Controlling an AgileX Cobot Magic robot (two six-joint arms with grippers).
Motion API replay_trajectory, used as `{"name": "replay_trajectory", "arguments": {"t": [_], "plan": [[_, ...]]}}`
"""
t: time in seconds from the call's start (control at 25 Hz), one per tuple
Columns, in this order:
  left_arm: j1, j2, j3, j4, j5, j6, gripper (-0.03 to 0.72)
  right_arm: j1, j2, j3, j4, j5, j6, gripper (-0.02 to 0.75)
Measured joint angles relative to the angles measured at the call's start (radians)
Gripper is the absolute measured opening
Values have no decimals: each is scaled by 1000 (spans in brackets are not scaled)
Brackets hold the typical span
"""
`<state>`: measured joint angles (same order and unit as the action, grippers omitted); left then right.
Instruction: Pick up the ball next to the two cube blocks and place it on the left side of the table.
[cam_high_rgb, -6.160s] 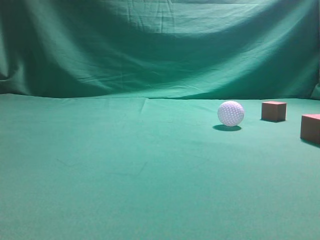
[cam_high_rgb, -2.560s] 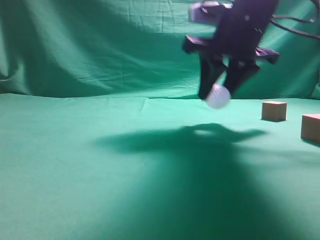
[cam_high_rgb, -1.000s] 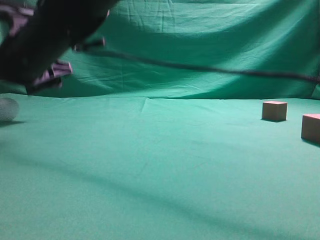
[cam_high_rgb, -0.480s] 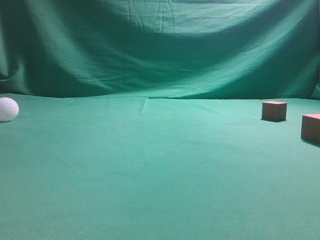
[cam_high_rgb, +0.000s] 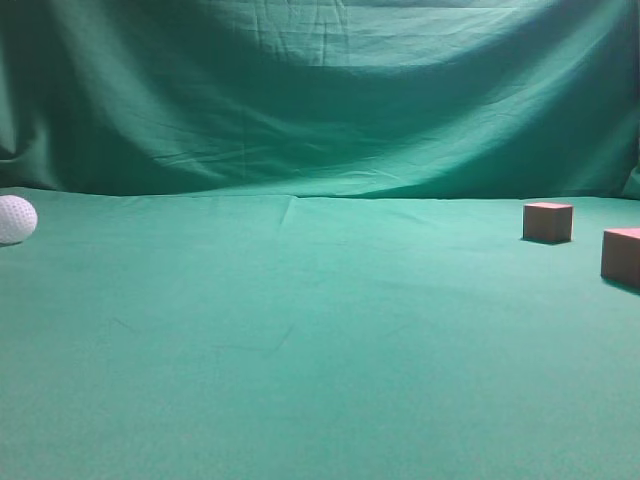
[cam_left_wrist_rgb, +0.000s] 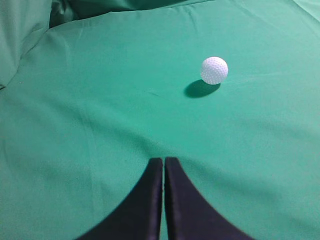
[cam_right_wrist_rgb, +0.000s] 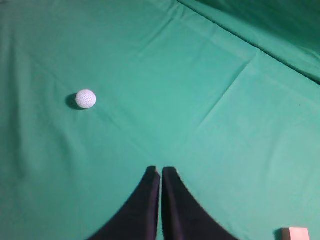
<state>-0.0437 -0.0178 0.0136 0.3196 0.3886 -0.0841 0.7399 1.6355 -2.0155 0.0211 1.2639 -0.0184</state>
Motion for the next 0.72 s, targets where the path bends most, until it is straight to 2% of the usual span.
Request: {"name": "replay_trajectory", "arguments": {"t": [0.12,0.28,0.4,0.72], "plan": [[0,0,0,0,0,0,0,0,-119,149,-2,-3,30,0],[0,0,0,0,0,0,0,0,-304,432,-5,-149,65,0],[0,0,0,0,0,0,0,0,-432,595,-32,-204,82,0],[0,0,0,0,0,0,0,0,-669,872,-102,-231,90,0]]}}
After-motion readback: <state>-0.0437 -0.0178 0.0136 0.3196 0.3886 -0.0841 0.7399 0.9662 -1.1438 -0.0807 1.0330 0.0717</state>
